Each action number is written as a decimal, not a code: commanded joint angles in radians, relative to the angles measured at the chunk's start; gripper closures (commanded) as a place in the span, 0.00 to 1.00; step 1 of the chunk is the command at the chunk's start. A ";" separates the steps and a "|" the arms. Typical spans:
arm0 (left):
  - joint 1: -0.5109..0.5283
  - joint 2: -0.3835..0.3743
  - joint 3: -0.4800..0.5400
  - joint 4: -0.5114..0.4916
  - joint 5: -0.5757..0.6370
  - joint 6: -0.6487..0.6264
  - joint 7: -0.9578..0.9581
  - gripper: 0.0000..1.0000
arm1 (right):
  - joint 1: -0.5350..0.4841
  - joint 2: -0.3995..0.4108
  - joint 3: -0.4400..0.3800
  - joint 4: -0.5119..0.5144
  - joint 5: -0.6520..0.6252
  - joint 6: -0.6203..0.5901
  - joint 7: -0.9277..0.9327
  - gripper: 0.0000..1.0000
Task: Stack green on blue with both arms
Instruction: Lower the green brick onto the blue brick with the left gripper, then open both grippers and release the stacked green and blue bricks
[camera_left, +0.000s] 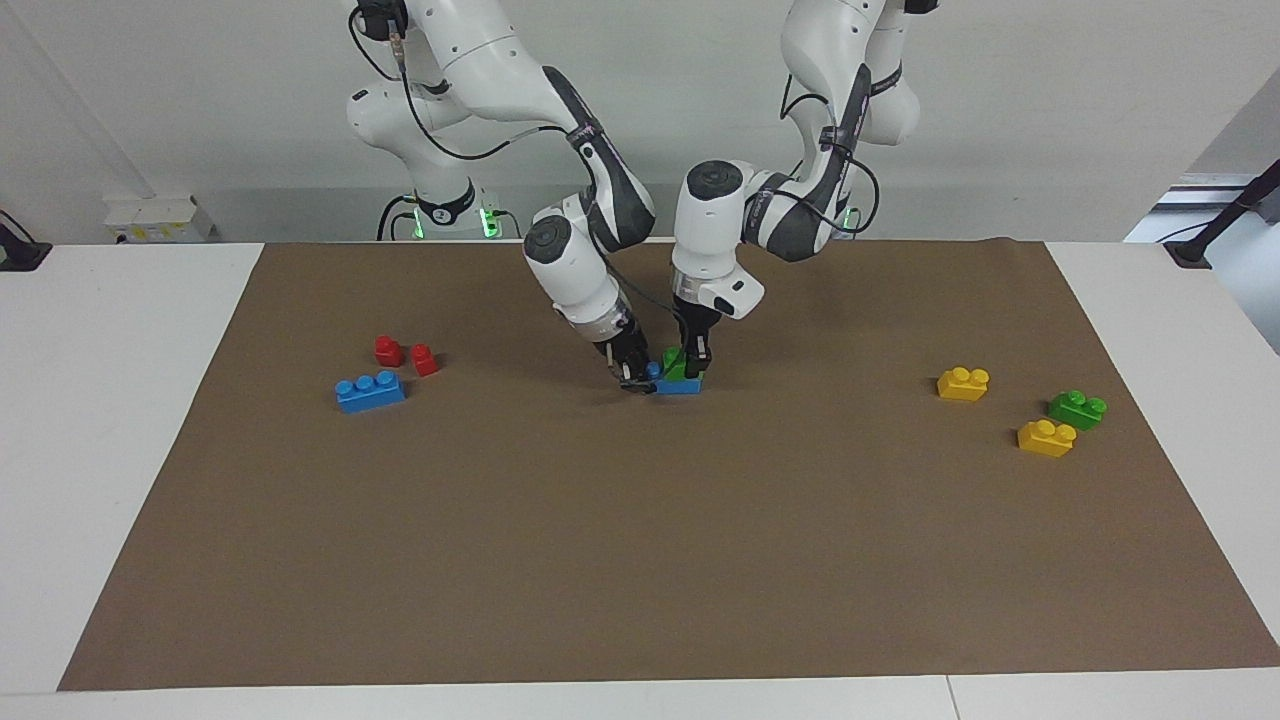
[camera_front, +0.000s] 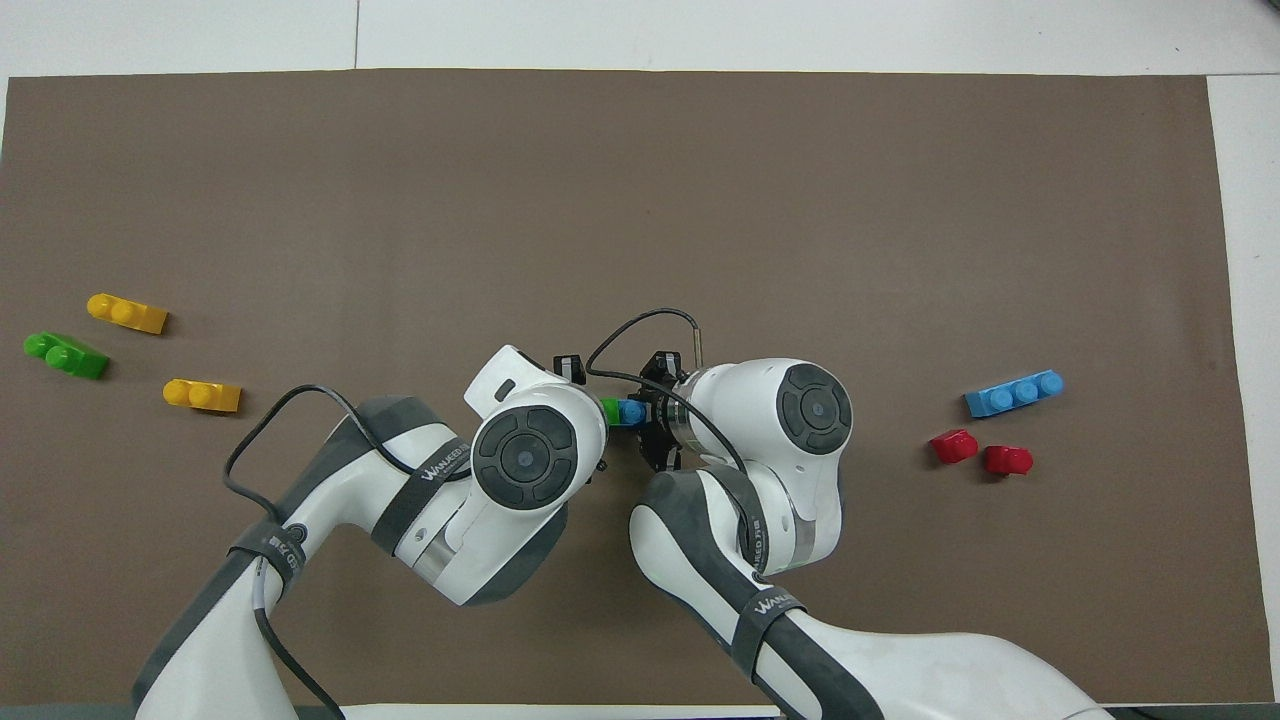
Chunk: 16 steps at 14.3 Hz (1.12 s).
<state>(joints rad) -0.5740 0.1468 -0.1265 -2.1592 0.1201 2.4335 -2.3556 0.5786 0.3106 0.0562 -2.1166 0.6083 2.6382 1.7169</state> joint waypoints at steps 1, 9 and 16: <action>-0.006 0.042 0.019 -0.007 0.036 0.053 0.013 0.20 | -0.006 -0.008 0.002 -0.033 0.031 0.016 -0.027 1.00; 0.081 -0.024 0.018 -0.005 0.036 0.004 0.120 0.00 | -0.034 -0.008 0.002 -0.026 0.031 -0.003 -0.023 0.13; 0.181 -0.064 0.018 0.012 0.035 -0.060 0.272 0.00 | -0.172 -0.057 -0.003 -0.020 0.030 -0.171 -0.144 0.00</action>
<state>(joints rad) -0.4249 0.1119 -0.1035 -2.1527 0.1379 2.4263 -2.1593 0.4492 0.2956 0.0488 -2.1281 0.6095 2.5299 1.6570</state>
